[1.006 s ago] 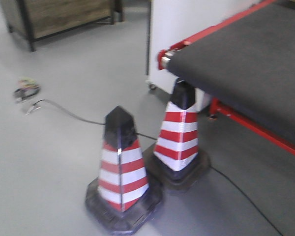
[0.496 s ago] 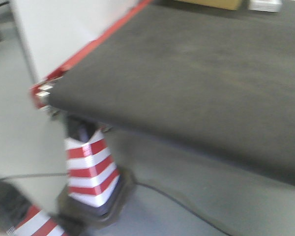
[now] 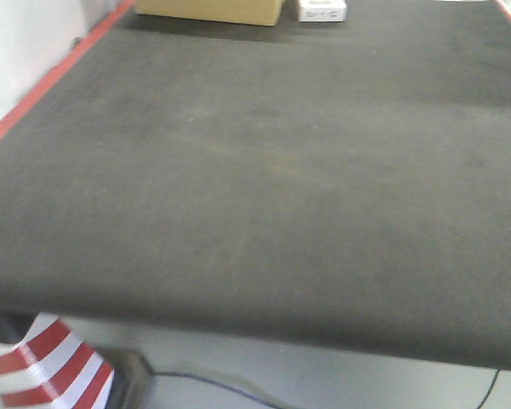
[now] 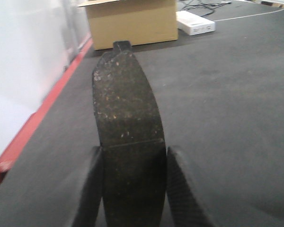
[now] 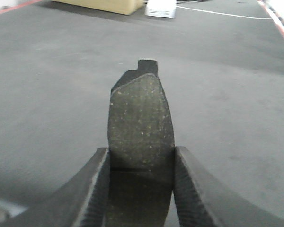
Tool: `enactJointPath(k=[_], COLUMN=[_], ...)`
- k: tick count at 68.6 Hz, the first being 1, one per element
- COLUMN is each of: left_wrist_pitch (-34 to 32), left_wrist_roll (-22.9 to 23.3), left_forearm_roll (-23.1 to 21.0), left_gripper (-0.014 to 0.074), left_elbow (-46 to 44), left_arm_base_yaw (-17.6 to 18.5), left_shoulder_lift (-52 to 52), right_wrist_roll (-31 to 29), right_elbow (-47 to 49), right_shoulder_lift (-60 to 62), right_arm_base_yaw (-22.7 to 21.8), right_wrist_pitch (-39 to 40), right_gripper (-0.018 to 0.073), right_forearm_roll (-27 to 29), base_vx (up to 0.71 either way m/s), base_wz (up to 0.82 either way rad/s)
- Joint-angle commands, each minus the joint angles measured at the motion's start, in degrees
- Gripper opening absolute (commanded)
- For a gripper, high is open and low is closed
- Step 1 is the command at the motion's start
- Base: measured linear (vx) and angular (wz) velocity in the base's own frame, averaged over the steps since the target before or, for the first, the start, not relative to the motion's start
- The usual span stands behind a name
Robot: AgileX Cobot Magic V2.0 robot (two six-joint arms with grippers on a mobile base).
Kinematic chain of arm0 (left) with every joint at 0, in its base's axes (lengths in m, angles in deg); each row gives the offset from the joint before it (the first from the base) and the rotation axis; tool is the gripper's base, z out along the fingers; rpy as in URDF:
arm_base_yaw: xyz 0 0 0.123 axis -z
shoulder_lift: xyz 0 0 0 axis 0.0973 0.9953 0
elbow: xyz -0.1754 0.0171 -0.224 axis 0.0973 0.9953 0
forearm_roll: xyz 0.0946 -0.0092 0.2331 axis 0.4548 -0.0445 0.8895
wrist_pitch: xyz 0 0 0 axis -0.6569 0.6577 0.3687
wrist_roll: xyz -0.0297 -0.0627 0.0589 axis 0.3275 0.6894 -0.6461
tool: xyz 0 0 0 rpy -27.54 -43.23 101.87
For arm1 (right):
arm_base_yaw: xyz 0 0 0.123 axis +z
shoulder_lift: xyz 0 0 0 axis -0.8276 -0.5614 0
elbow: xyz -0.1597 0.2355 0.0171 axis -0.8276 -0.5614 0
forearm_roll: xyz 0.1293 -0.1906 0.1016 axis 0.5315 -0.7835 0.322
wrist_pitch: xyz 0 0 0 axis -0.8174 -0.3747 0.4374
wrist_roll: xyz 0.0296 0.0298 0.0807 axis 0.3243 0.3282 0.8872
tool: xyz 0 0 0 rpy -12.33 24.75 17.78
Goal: Move and align brake pads A on conveyor
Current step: 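Extend the left gripper with its brake pad over the conveyor belt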
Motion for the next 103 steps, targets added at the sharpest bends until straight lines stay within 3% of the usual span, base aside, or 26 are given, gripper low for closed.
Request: enactJointPath(k=[1, 36, 103], left_wrist_pitch=[-4.9, -4.9, -5.2], left_wrist_roll=[0.1, 0.1, 0.1], left_forearm_roll=[-1.2, -1.2, -1.2], left_gripper=[0.0136, 0.0136, 0.0136], left_elbow=[-1.8, -1.8, -1.8], left_arm_base_yaw=[0.2, 0.2, 0.2], left_shoulder_lift=[0.4, 0.4, 0.4], right_wrist_roll=[-0.3, -0.3, -0.3], right_elbow=[1.5, 1.5, 1.5], right_shoulder_lift=[-0.5, -0.5, -0.5], right_arm_base_yaw=[-0.2, -0.2, -0.2], right_wrist_pitch=[5.5, 5.5, 5.5], right_gripper=[0.0008, 0.0008, 0.0008], right_forearm_roll=[0.0, 0.0, 0.0], base_vx=[0.28, 0.2, 0.02], base_wz=[-0.34, -0.24, -0.01])
